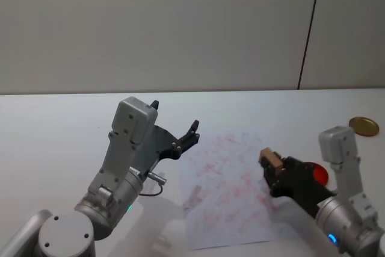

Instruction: Use the one hand to pick up the stamp and affix it onto the A4 paper.

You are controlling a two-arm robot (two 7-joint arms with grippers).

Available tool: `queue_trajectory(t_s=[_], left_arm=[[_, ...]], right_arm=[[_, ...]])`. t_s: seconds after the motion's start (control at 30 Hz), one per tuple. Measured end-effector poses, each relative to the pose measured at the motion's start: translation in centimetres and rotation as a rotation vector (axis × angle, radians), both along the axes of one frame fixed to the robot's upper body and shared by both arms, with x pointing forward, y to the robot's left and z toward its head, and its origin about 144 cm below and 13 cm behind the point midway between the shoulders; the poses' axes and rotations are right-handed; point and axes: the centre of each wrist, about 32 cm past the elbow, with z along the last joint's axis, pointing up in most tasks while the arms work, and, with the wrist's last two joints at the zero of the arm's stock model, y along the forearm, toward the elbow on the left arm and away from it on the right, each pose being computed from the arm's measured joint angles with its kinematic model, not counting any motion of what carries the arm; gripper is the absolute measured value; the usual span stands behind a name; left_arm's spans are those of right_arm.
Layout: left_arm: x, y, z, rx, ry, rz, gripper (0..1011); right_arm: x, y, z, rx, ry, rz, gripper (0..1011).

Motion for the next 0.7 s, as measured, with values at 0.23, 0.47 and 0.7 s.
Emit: queue_trajectory(t_s=[0.23, 0.47, 0.7], left_arm=[[0.0, 0.0, 0.0, 0.0, 0.0, 0.0, 993], [0.0, 0.0, 0.0, 0.0, 0.0, 0.0, 993], [0.0, 0.0, 0.0, 0.0, 0.0, 0.0, 993]], right_arm=[[-0.8, 1.1, -0.5, 0.019, 0.031, 0.046, 220], [-1.5, 1.7, -0.9, 0.024, 0.053, 0.075, 221], [-2.2, 2.0, -1.3, 0.023, 0.066, 0.099, 220]])
